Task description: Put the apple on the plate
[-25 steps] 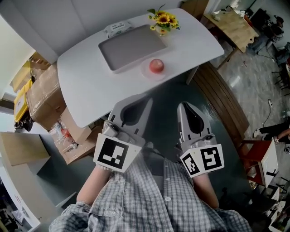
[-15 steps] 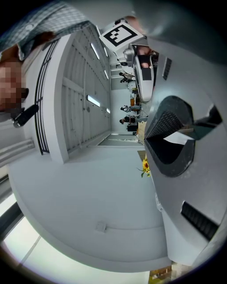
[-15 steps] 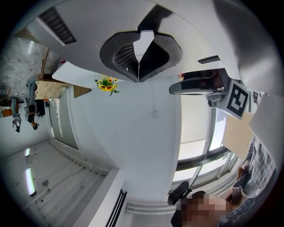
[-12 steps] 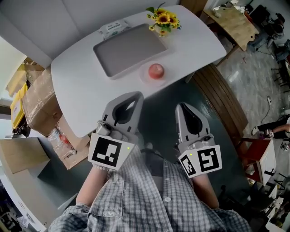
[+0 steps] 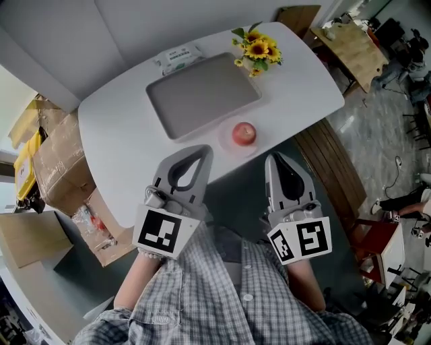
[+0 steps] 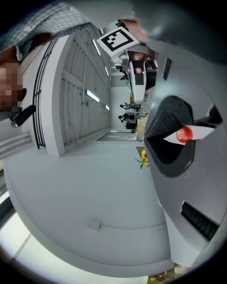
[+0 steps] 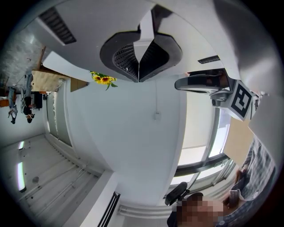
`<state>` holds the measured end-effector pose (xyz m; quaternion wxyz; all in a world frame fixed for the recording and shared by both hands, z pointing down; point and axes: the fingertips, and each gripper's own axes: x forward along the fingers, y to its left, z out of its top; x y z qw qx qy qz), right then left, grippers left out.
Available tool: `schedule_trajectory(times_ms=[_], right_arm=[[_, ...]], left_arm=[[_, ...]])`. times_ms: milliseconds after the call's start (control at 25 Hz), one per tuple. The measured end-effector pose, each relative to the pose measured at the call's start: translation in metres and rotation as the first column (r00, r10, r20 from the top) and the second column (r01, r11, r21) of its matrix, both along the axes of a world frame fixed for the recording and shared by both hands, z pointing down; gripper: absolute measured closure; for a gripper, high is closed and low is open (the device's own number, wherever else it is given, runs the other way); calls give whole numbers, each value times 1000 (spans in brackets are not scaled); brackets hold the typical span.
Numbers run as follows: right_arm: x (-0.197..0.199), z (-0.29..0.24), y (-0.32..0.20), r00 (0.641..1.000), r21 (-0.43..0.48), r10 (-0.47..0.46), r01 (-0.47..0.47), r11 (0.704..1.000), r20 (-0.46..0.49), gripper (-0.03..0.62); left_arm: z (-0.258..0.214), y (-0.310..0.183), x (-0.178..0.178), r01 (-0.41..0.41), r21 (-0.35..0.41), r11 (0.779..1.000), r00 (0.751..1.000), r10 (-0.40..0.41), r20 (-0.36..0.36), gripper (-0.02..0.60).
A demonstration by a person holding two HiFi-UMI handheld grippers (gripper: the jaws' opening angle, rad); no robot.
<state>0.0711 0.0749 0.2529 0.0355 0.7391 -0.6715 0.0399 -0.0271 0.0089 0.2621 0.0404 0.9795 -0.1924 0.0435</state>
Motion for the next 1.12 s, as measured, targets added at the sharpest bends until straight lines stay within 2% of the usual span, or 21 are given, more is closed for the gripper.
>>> schedule_trajectory(times_ms=[360,600,920,1120], right_arm=[[7,-1,-42,999,-5,4,-4,1000,-32,572],[19,6,-67,999,-23,-42,42,999,-16,572],[36,14,-113,979,-76,-202,199,977,-34,572],[55,20,-135,959,-113,-283,279,954,-21,572]], left_arm=[[6,-39,2,5,-13,1000,1000,-5,-3,574],[16,-53,12,15,-51,999,1000,-15,15,574],[23,-81,26,151,-75,986,988,-147,50,574],[31,-93,35,247,-99,964,968,-240,75,574]])
